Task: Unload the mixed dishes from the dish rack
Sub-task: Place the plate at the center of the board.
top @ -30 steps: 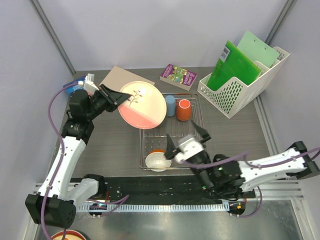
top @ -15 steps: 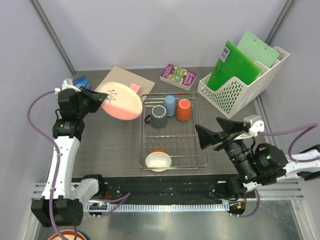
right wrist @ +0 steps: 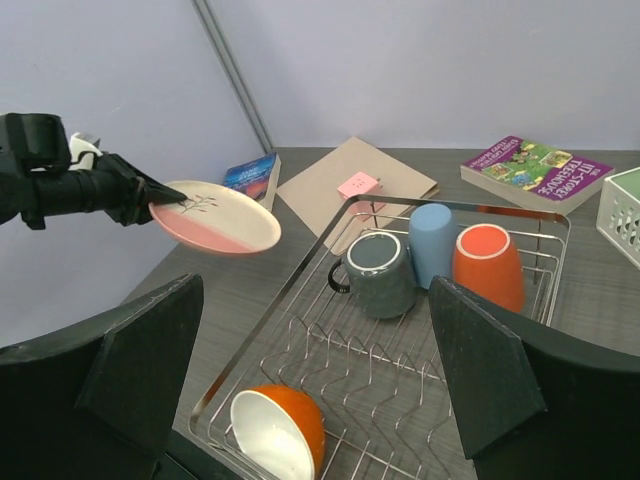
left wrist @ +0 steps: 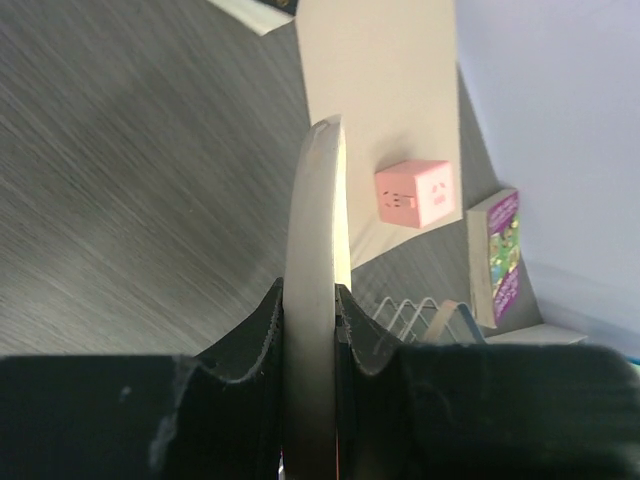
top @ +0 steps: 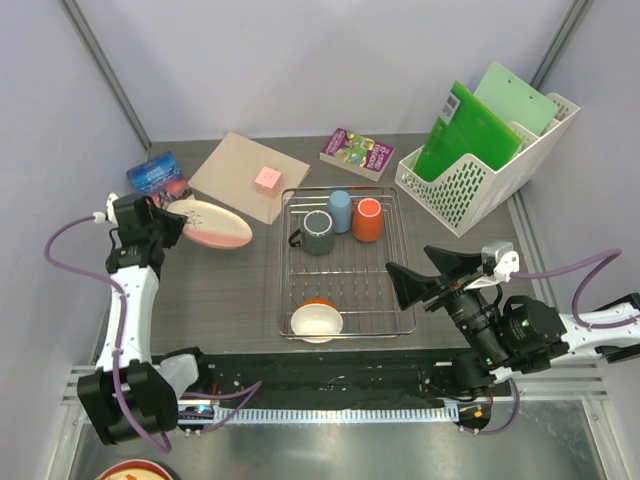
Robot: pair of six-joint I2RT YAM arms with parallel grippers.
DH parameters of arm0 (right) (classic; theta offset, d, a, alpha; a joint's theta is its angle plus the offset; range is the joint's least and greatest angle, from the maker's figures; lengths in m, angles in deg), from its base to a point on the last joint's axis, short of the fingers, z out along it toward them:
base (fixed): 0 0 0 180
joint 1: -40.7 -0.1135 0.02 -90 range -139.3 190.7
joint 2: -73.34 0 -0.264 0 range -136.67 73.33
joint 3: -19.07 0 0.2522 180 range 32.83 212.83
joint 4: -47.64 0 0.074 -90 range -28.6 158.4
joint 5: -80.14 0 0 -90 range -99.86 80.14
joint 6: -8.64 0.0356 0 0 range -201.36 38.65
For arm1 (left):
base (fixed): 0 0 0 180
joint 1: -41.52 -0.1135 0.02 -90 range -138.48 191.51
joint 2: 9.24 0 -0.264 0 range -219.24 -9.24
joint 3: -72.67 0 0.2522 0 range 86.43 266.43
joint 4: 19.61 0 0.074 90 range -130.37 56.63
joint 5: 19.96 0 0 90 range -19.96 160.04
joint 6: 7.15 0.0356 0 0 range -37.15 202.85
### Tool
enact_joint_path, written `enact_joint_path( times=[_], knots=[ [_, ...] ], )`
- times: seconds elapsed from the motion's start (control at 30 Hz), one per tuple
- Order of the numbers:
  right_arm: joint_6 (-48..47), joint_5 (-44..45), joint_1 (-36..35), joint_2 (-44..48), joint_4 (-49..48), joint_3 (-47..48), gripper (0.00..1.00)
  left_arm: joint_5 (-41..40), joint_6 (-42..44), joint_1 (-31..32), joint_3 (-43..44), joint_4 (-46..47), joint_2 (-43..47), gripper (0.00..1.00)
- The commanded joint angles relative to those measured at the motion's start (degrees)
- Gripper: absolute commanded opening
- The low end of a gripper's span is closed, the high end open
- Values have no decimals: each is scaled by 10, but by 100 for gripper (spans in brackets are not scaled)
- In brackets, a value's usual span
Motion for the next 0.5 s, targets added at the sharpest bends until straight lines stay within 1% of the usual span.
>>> enact_joint_path(
  times=[0.0,0.13,0.33,0.47],
  knots=[
    [30,-4,-2,3,-17,-19,100,23,-40,-3,0,110,-41,0],
    [43,0,-3,1,-6,-28,100,17,-36,-3,-15,125,-66,0],
    [55,6,-3,8,-6,-44,99,4,-7,-3,-28,116,-97,0],
    [56,8,-3,7,-7,-47,100,17,4,-2,-31,106,-122,0]
  ],
)
